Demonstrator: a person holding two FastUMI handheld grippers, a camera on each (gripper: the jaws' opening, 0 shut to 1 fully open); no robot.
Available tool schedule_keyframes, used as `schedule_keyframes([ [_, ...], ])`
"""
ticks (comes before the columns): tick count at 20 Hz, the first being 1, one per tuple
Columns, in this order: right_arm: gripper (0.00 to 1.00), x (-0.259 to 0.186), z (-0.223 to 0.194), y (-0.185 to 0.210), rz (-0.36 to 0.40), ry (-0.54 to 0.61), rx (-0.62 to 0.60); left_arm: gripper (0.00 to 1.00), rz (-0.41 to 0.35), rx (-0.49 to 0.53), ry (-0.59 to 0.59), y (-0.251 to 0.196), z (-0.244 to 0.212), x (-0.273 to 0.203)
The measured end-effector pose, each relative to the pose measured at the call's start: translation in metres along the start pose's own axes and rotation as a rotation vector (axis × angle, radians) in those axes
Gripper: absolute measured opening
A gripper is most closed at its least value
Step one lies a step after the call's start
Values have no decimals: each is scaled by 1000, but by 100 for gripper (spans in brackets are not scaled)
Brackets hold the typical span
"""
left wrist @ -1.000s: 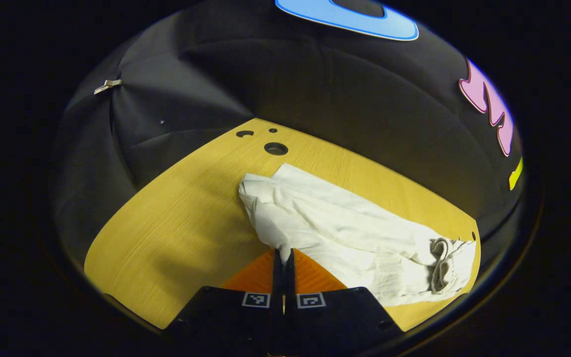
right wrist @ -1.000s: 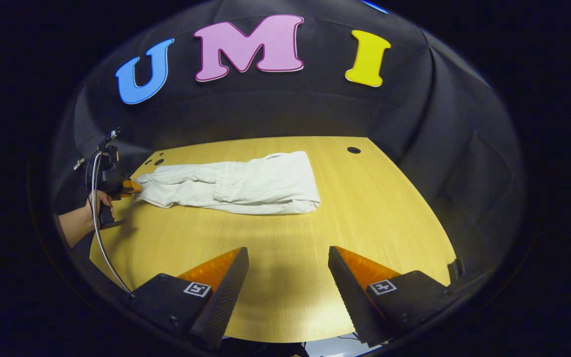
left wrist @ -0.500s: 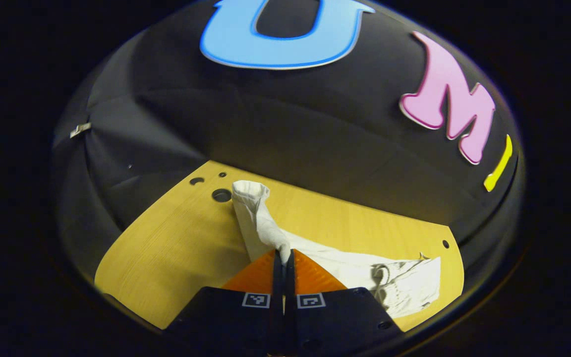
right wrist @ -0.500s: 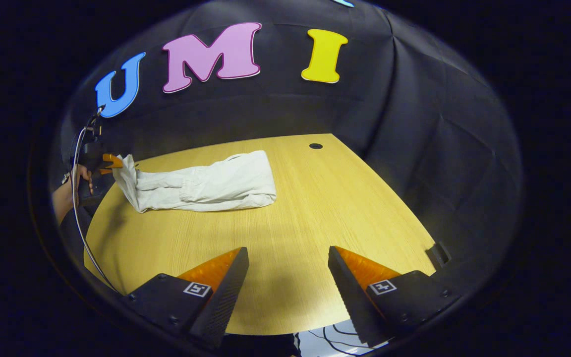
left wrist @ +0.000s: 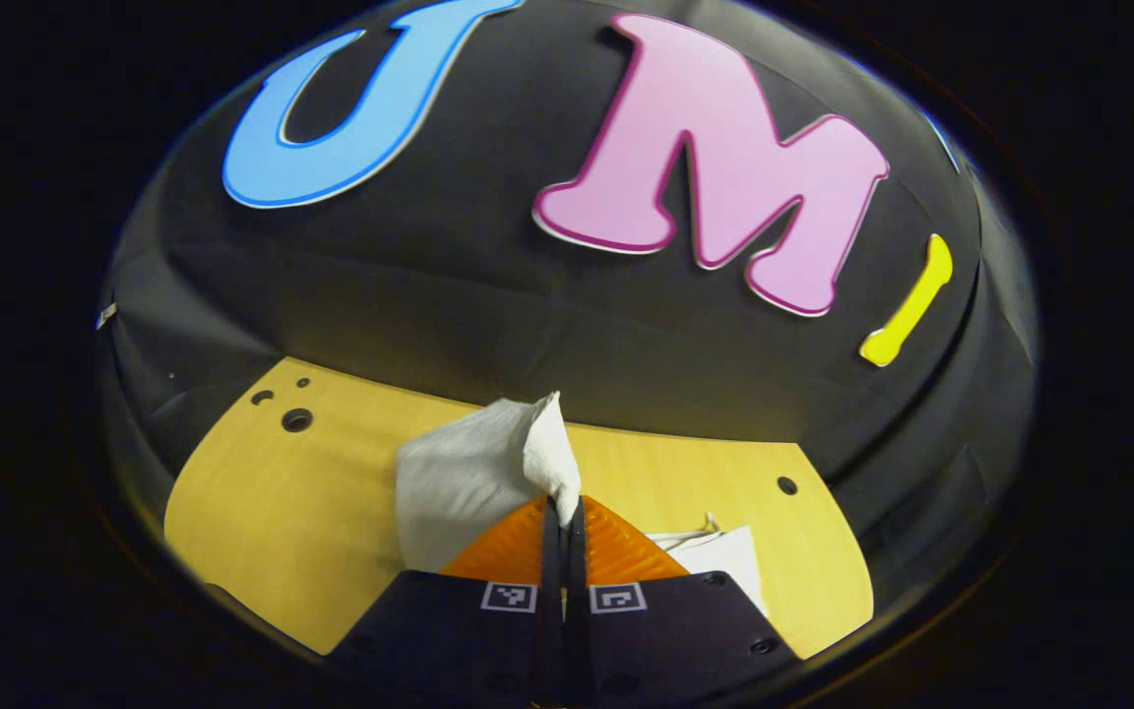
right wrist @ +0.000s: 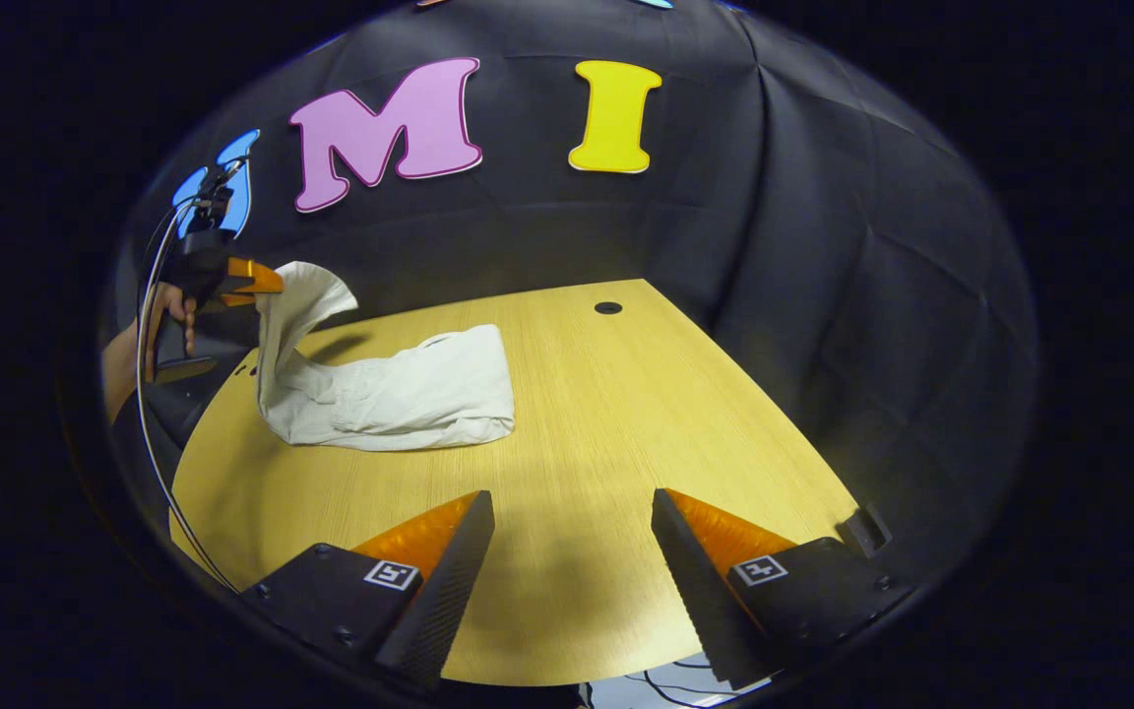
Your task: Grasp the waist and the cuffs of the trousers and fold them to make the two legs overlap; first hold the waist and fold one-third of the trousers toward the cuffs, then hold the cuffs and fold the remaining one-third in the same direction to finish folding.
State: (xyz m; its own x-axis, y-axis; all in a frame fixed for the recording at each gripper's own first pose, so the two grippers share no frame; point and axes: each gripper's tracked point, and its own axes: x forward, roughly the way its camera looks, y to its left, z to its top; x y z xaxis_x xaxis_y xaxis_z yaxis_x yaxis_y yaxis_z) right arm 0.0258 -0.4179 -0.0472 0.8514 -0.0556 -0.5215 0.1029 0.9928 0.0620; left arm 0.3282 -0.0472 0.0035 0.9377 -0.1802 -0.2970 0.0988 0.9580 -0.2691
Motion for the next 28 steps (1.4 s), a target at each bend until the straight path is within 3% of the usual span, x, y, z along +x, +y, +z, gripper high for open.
schedule_keyframes([
  [5, 99, 13, 7, -18, 28, 4, 15, 5, -107, 56, 25, -92, -15, 4],
  [12, 99, 36, 15, -50, 54, 13, 46, 5, -191, 16, 85, -179, -59, 2],
  [16, 99, 42, 20, -56, 61, 6, 60, 6, -195, -10, 152, -197, -100, 8],
  [21, 99, 48, 13, -52, 85, 24, 49, 7, -167, 35, 268, -199, -163, 15],
  [25, 99, 52, 8, -39, 119, 47, 32, 18, -193, 66, 277, -198, -174, 4],
  [26, 99, 53, 8, -35, 129, 50, 28, 29, -191, 72, 273, -194, -175, 1],
  [28, 99, 53, 8, -28, 144, 48, 16, 31, -192, 75, 260, -186, -175, -8],
])
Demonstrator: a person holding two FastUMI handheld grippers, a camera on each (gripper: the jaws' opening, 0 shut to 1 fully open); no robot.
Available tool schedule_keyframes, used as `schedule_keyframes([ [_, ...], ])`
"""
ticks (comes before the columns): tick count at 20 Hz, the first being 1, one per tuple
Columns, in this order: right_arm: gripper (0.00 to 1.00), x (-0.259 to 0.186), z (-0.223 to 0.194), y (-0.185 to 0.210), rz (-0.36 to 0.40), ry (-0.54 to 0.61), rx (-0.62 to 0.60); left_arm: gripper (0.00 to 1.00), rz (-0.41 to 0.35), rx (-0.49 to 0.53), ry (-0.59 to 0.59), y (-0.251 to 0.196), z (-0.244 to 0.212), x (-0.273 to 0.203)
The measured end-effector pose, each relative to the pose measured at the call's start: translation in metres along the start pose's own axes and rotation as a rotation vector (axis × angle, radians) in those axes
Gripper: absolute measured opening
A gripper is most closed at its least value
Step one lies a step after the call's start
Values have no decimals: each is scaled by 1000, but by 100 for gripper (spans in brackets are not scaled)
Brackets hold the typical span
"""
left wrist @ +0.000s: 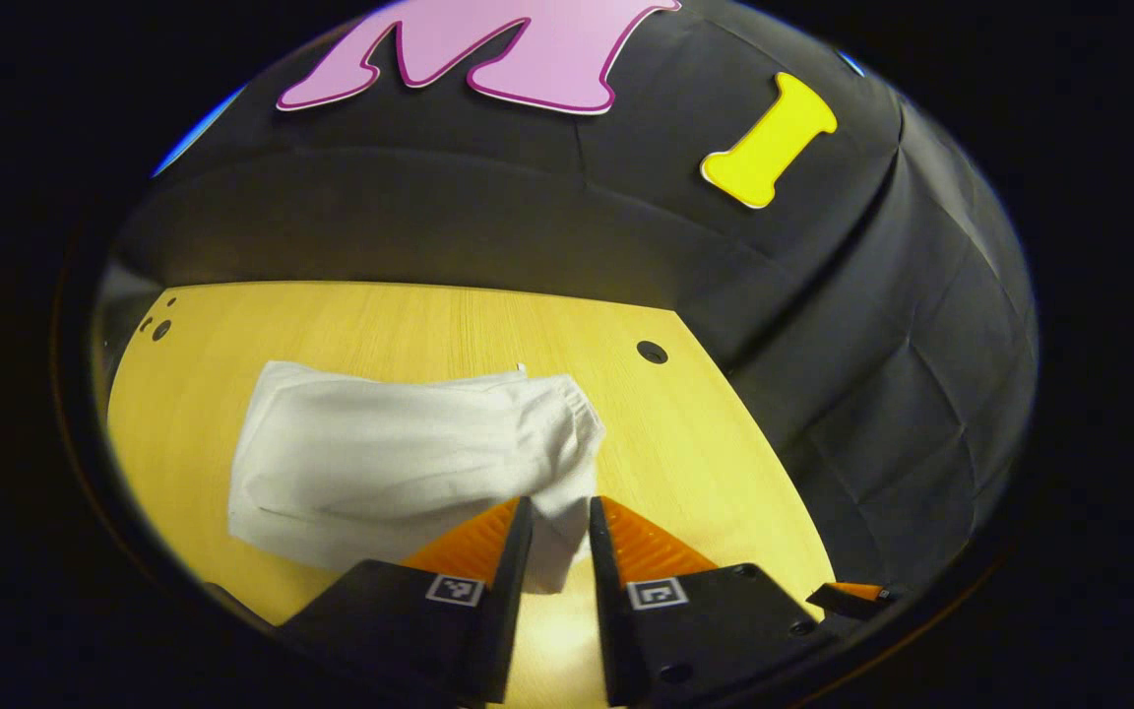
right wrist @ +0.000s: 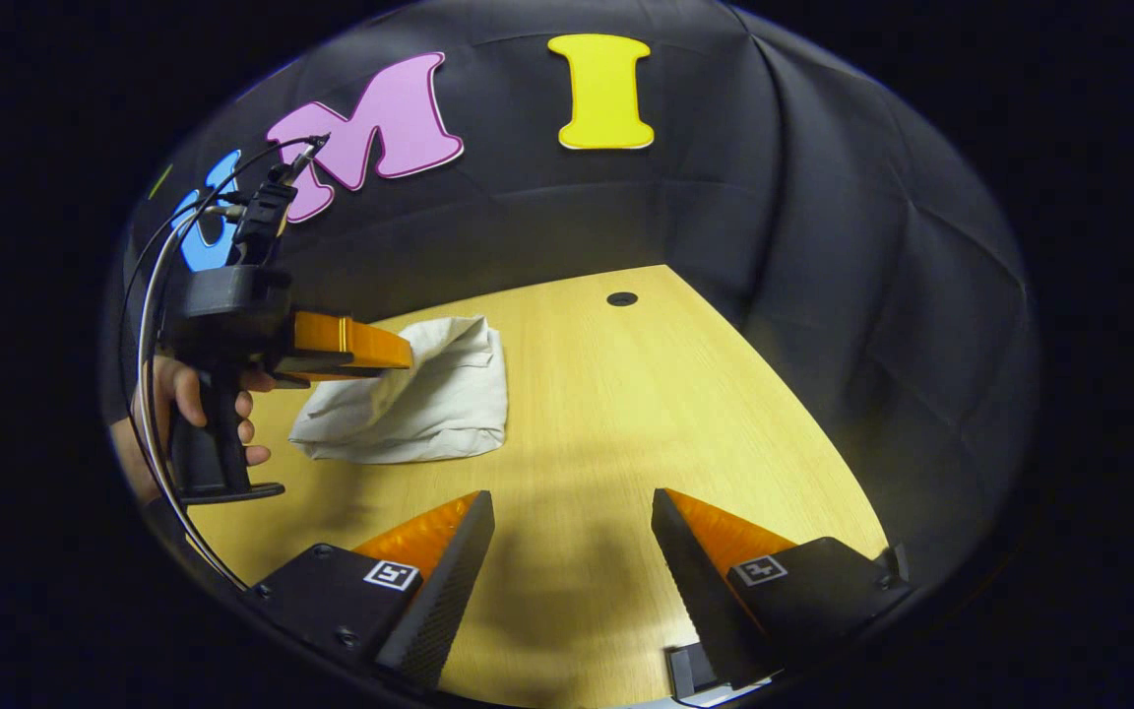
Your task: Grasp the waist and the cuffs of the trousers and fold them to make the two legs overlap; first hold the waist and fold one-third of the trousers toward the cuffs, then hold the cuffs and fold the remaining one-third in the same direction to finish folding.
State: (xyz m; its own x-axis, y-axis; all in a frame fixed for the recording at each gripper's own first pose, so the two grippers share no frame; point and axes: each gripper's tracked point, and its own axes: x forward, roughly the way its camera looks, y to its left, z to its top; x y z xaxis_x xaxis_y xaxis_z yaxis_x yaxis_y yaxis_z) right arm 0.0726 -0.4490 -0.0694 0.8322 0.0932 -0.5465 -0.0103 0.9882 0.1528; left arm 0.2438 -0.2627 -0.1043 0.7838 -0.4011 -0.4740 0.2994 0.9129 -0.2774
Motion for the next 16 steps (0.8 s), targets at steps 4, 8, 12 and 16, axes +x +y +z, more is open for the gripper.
schedule_keyframes([
  [4, 99, -2, 1, 17, 33, -11, -21, 72, 25, 27, -51, 15, -7, -41],
  [8, 99, -16, 9, 30, 47, -51, -41, 87, 115, 150, -115, 47, -16, -99],
  [12, 99, -46, 17, 43, 50, -109, -60, 95, 247, 230, -236, 80, -31, -194],
  [16, 99, -88, 20, 60, 73, -155, -58, 95, 314, 206, -340, 95, -54, -269],
])
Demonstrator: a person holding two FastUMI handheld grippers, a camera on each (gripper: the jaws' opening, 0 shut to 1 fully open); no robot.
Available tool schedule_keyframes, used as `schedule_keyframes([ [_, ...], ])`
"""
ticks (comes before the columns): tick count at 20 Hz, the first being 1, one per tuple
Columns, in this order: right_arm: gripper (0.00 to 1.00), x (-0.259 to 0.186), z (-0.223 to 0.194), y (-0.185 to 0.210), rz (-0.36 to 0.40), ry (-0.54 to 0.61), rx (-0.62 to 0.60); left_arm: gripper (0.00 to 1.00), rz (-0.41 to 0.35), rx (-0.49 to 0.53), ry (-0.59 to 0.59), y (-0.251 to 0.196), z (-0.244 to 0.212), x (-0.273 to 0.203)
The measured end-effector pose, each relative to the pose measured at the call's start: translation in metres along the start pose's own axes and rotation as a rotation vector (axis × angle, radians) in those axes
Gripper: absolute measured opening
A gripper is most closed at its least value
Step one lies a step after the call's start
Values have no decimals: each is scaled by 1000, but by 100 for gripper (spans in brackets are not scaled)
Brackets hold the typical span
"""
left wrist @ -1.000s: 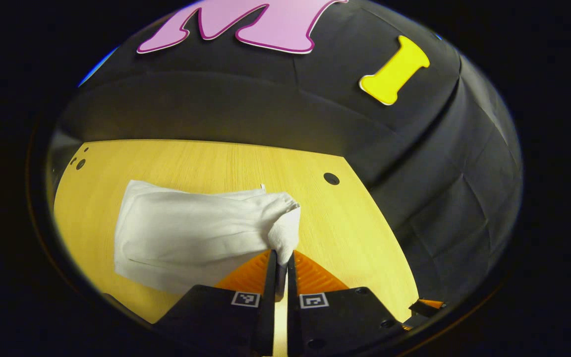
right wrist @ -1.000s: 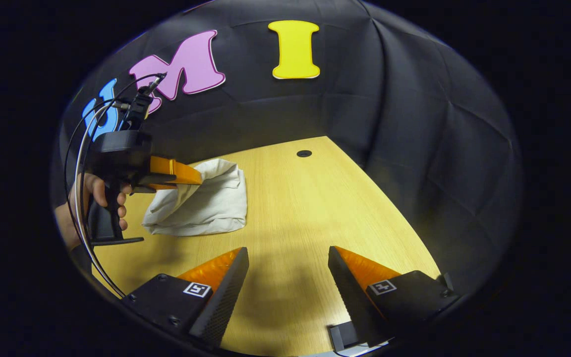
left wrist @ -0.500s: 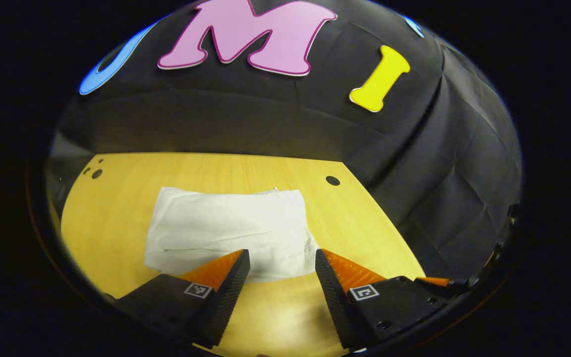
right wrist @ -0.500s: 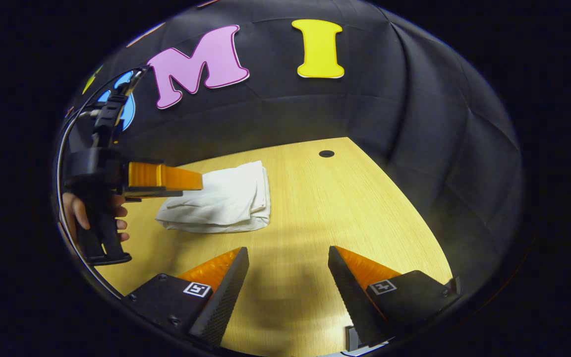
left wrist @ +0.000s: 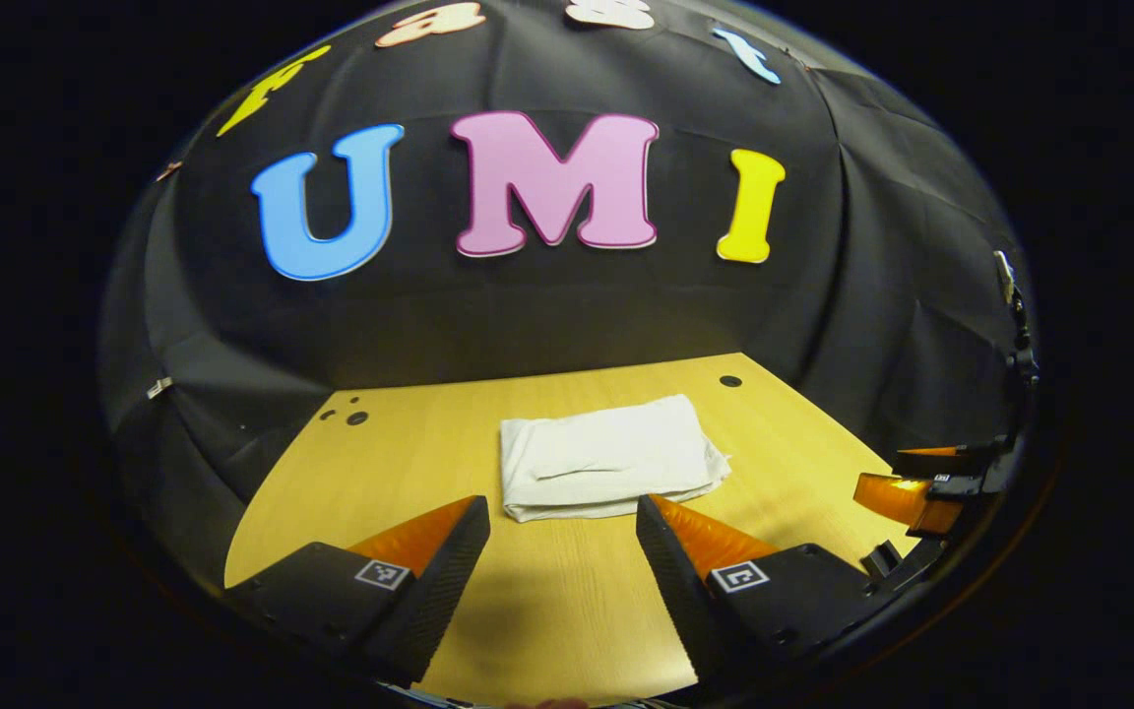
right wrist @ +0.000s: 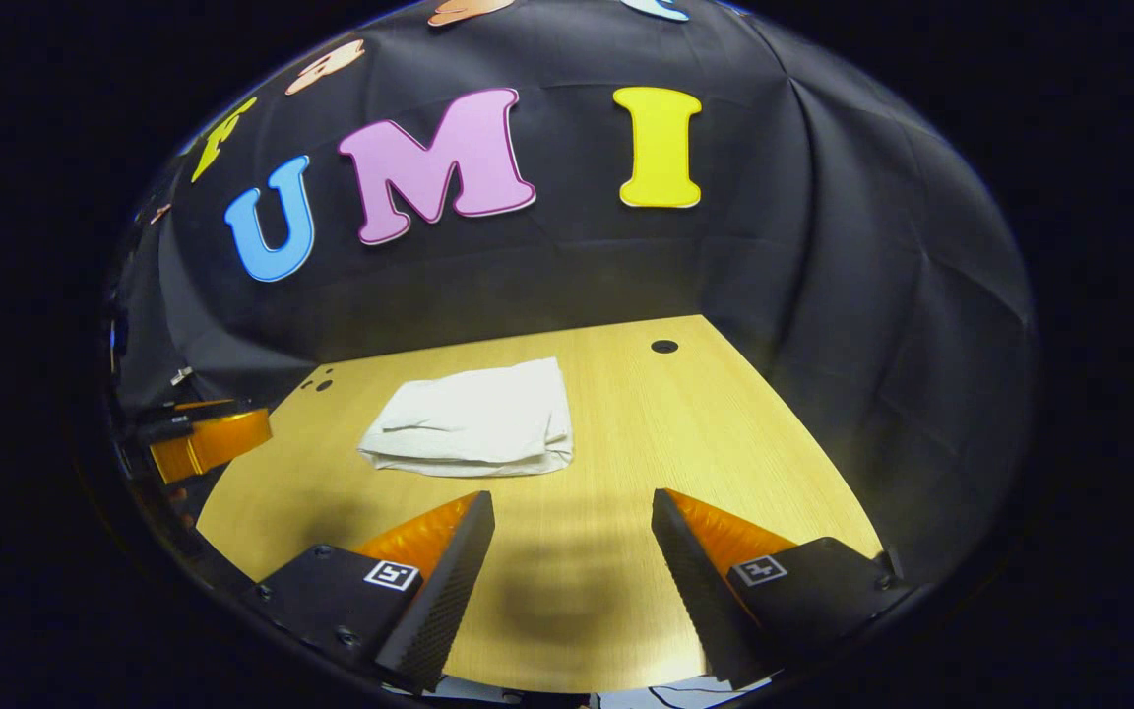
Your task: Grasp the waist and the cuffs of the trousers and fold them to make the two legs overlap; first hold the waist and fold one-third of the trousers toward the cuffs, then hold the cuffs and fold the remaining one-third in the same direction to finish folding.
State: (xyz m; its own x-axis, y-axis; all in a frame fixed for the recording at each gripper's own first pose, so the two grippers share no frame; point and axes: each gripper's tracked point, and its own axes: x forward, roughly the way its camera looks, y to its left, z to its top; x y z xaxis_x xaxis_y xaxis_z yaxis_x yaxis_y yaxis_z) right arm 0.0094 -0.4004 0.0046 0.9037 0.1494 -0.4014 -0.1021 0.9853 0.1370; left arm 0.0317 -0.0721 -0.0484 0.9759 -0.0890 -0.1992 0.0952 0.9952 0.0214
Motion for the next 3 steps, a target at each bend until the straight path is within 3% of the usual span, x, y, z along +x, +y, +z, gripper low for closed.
schedule_keyframes([
  [3, 99, -32, -5, 14, 4, -31, -22, 95, 45, -61, -51, 20, -11, -46],
])
